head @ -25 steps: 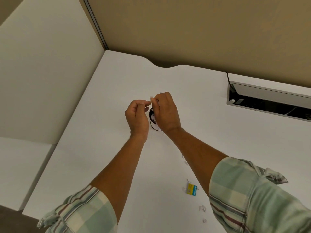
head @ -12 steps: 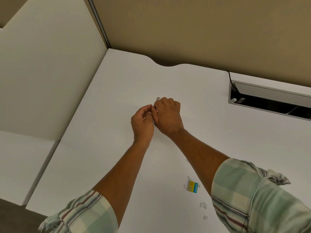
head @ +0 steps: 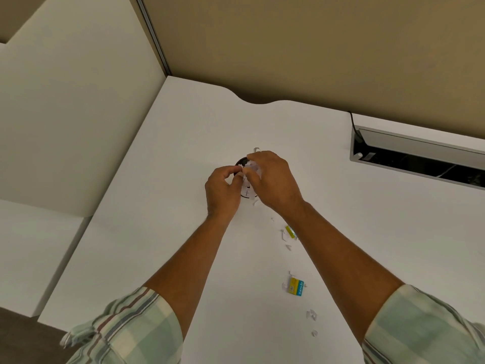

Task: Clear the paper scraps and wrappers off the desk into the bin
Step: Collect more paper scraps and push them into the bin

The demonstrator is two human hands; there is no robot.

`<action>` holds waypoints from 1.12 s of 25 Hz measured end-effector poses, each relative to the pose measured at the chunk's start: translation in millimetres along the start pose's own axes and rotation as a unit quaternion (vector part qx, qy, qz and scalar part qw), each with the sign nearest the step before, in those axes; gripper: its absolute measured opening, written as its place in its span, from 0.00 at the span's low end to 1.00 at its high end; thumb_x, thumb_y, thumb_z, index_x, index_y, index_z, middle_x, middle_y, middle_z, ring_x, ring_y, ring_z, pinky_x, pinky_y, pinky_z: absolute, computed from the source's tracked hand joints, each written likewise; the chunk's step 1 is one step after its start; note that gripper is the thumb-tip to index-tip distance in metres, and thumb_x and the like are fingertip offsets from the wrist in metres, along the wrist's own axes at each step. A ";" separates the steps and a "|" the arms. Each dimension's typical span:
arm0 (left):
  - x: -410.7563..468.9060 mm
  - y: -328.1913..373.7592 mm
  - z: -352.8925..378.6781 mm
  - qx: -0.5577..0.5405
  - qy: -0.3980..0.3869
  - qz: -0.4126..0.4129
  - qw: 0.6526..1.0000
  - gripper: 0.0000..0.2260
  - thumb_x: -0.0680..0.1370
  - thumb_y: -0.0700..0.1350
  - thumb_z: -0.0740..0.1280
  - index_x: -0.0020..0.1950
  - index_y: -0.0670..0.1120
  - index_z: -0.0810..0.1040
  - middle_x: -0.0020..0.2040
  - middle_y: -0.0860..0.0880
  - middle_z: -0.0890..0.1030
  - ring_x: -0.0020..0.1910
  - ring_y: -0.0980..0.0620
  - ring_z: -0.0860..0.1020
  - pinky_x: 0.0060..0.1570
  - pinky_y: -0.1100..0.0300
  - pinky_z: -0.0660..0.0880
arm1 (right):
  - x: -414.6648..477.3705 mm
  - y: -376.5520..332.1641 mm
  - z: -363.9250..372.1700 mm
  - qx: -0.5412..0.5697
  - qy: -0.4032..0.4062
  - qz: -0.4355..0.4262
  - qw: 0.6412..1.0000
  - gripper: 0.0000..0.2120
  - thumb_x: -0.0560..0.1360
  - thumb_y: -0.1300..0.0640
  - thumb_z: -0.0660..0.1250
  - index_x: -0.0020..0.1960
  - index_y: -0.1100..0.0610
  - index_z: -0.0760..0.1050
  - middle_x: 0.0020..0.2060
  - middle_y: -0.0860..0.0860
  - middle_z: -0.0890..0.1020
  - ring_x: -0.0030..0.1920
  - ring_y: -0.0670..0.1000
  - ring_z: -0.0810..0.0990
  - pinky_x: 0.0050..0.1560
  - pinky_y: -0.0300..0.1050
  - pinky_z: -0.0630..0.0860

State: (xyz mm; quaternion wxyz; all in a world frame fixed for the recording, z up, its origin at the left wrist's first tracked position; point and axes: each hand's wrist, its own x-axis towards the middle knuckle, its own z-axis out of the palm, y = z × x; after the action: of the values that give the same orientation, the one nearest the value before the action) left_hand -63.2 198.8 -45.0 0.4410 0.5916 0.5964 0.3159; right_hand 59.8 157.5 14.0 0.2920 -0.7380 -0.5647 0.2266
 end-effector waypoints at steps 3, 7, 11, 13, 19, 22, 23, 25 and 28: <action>1.6 -1.3 0.0 0.012 0.006 0.009 1.000 0.08 0.79 0.44 0.72 0.58 0.47 0.85 0.56 0.51 0.84 0.53 0.57 0.79 0.52 0.72 0.75 | -7.2 -3.4 -12.3 -0.016 0.007 0.005 1.000 0.14 0.81 0.54 0.64 0.63 0.59 0.79 0.58 0.57 0.83 0.58 0.55 0.80 0.56 0.39 0.68; 3.3 -3.8 -2.5 -0.009 0.003 -0.006 1.000 0.08 0.79 0.44 0.71 0.57 0.49 0.86 0.55 0.53 0.85 0.54 0.54 0.82 0.55 0.60 0.81 | -10.7 -4.5 -2.7 -0.153 -0.074 -0.030 0.985 0.12 0.81 0.60 0.60 0.61 0.60 0.78 0.53 0.57 0.82 0.53 0.58 0.81 0.51 0.48 0.76; 2.4 -3.3 -4.2 -0.055 -0.012 -0.028 0.998 0.08 0.78 0.43 0.72 0.55 0.52 0.86 0.52 0.55 0.86 0.50 0.56 0.84 0.54 0.53 0.83 | -6.7 -6.4 16.4 -0.314 -0.151 -0.075 0.934 0.18 0.79 0.61 0.60 0.69 0.61 0.72 0.58 0.58 0.82 0.56 0.59 0.81 0.56 0.52 0.77; 3.0 -1.8 -5.7 -0.076 -0.014 -0.047 0.996 0.08 0.77 0.44 0.73 0.54 0.53 0.86 0.51 0.55 0.87 0.48 0.56 0.85 0.53 0.52 0.84 | -1.5 -8.9 22.5 -0.377 -0.179 -0.087 0.904 0.19 0.81 0.56 0.57 0.69 0.62 0.72 0.61 0.58 0.81 0.60 0.59 0.80 0.62 0.52 0.74; 6.9 -3.1 -7.0 -0.057 -0.020 -0.064 0.996 0.08 0.78 0.42 0.72 0.54 0.51 0.87 0.52 0.52 0.87 0.47 0.55 0.85 0.54 0.50 0.84 | 22.5 0.4 41.3 -0.406 -0.301 -0.049 0.861 0.34 0.79 0.39 0.54 0.78 0.59 0.60 0.76 0.59 0.66 0.76 0.60 0.65 0.77 0.55 0.60; 8.7 2.7 -8.3 -0.050 -0.016 -0.076 0.996 0.08 0.78 0.40 0.71 0.55 0.49 0.87 0.54 0.51 0.87 0.53 0.53 0.84 0.59 0.53 0.82 | 35.9 -3.0 40.2 -0.415 -0.342 -0.035 0.842 0.36 0.79 0.36 0.55 0.79 0.57 0.59 0.76 0.58 0.66 0.75 0.60 0.66 0.75 0.55 0.64; 8.9 3.9 -8.5 -0.053 -0.016 -0.080 0.995 0.08 0.78 0.40 0.71 0.55 0.49 0.87 0.54 0.51 0.87 0.54 0.52 0.84 0.60 0.53 0.81 | 37.5 -5.4 38.4 -0.406 -0.350 -0.030 0.843 0.35 0.79 0.37 0.56 0.79 0.57 0.59 0.76 0.58 0.67 0.75 0.60 0.67 0.74 0.55 0.65; 8.9 4.5 -8.5 -0.063 -0.023 -0.088 0.994 0.09 0.79 0.40 0.71 0.56 0.48 0.87 0.54 0.50 0.87 0.55 0.50 0.84 0.60 0.52 0.81 | 34.5 -7.9 33.3 -0.359 -0.344 -0.017 0.868 0.31 0.80 0.41 0.58 0.77 0.58 0.64 0.74 0.59 0.69 0.72 0.60 0.70 0.71 0.54 0.69; 8.6 3.8 -7.9 -0.072 -0.032 -0.088 0.993 0.09 0.78 0.39 0.70 0.55 0.47 0.88 0.52 0.49 0.88 0.53 0.50 0.85 0.59 0.51 0.82 | 26.3 -10.9 20.7 -0.277 -0.296 -0.015 0.914 0.14 0.80 0.50 0.62 0.59 0.58 0.78 0.60 0.56 0.80 0.60 0.57 0.79 0.59 0.50 0.74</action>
State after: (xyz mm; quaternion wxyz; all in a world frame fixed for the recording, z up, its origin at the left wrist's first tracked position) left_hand -67.9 208.7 -39.7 0.5270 0.5136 0.6077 0.2989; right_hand 45.3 188.6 6.3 -0.1015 -0.6800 -0.6761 0.2647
